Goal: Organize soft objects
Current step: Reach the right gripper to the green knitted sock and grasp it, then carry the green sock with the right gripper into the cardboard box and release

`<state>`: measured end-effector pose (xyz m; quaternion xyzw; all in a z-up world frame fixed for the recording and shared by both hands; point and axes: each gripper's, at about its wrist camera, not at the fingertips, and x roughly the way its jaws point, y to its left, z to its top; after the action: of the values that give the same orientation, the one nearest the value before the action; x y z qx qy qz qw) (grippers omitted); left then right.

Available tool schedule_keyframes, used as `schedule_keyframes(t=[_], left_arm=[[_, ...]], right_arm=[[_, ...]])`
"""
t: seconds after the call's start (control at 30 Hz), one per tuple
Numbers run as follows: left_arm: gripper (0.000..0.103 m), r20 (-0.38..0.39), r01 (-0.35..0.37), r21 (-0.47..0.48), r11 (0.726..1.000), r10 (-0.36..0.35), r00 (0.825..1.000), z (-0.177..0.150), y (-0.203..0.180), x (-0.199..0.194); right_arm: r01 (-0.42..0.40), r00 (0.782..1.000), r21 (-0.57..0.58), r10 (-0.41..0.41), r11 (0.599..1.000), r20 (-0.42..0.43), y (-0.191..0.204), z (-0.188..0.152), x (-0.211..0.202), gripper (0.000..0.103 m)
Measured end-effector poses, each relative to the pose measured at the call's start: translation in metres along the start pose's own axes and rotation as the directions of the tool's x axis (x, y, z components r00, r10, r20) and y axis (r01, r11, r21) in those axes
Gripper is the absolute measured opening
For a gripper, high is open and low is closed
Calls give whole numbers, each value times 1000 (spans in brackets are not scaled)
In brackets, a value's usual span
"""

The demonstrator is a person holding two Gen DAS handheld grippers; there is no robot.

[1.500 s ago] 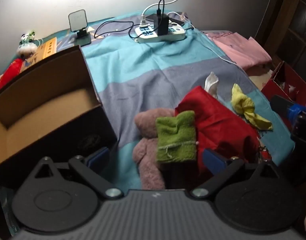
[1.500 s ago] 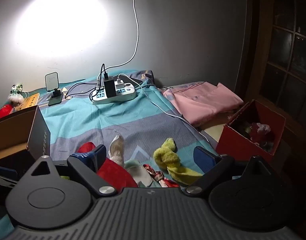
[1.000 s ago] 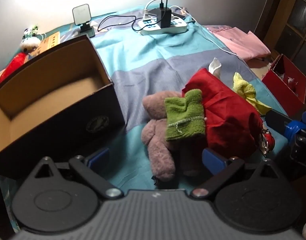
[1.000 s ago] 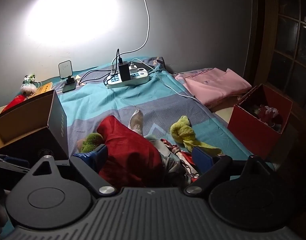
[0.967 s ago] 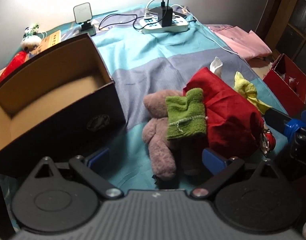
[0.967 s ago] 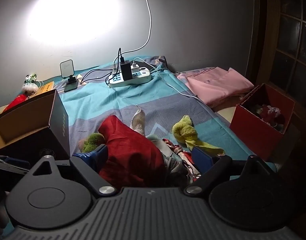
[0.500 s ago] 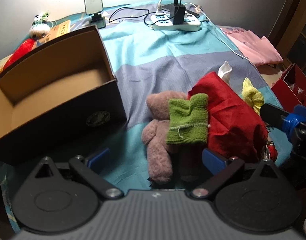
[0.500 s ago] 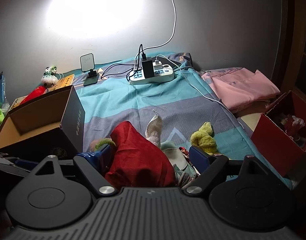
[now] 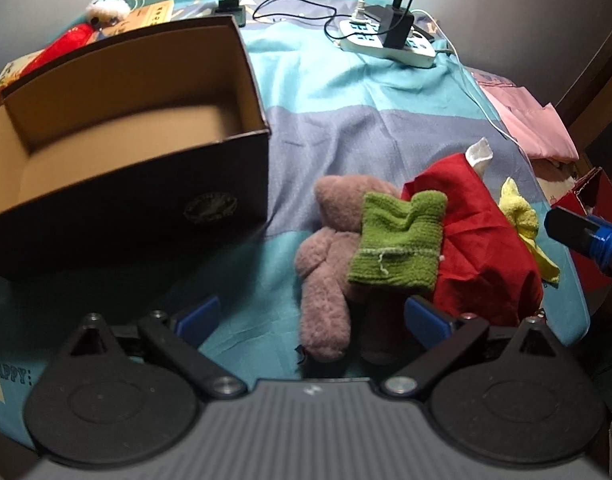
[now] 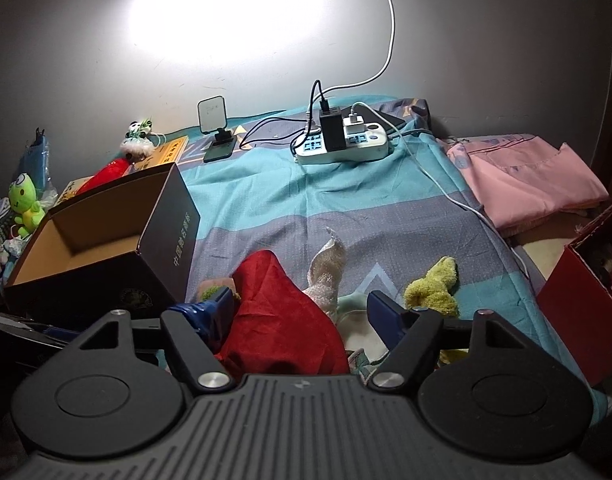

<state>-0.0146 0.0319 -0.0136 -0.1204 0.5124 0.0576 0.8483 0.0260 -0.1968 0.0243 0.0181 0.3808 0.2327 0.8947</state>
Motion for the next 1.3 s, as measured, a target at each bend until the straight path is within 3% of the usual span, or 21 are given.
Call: schedule_keyframes(t=[0.13, 0.27, 0.33, 0.43, 0.57, 0.7, 0.8, 0.9, 1.0, 1.13, 1.3], left_arm=[[99, 65, 69, -10, 998, -69, 996, -4, 5, -10], [99, 127, 171, -18, 985, -167, 978, -3, 1, -8], [99, 135, 187, -3, 982, -185, 973, -3, -3, -2], [99, 118, 157, 45, 987, -161, 980, 0, -11, 11], [99, 115, 194, 63, 979, -200, 973, 0, -12, 20], [92, 113, 219, 82, 972, -228, 967, 5, -18, 26], [58, 86, 241, 97, 966, -249, 965, 8, -22, 33], [47, 57, 252, 88, 964, -257, 965, 8, -22, 40], [36, 74, 240, 107, 965, -249, 966, 8, -25, 35], [31, 117, 218, 168, 961, -239, 964, 5, -34, 16], [31, 203, 254, 174, 951, -287, 936, 10, -26, -17]], right_arm=[[-132, 991, 49, 133, 990, -25, -6, 8, 7, 53], [-282, 956, 114, 290, 953, -52, -2, 17, 21, 44], [-338, 933, 139, 351, 931, -79, 3, 21, 32, 39], [-384, 900, 187, 412, 904, -142, 9, 22, 53, 30], [-322, 909, 165, 354, 932, -222, 12, 17, 76, 23], [-308, 892, 209, 358, 928, -276, 3, 11, 92, 15], [-311, 886, 235, 370, 921, -280, -1, 9, 98, 7], [-319, 885, 237, 378, 918, -271, -4, 7, 100, 0], [-341, 884, 235, 395, 910, -250, -6, 7, 97, 0], [-397, 873, 219, 440, 891, -210, -9, 15, 84, 0], [-469, 858, 183, 495, 864, -136, -5, 33, 62, 0]])
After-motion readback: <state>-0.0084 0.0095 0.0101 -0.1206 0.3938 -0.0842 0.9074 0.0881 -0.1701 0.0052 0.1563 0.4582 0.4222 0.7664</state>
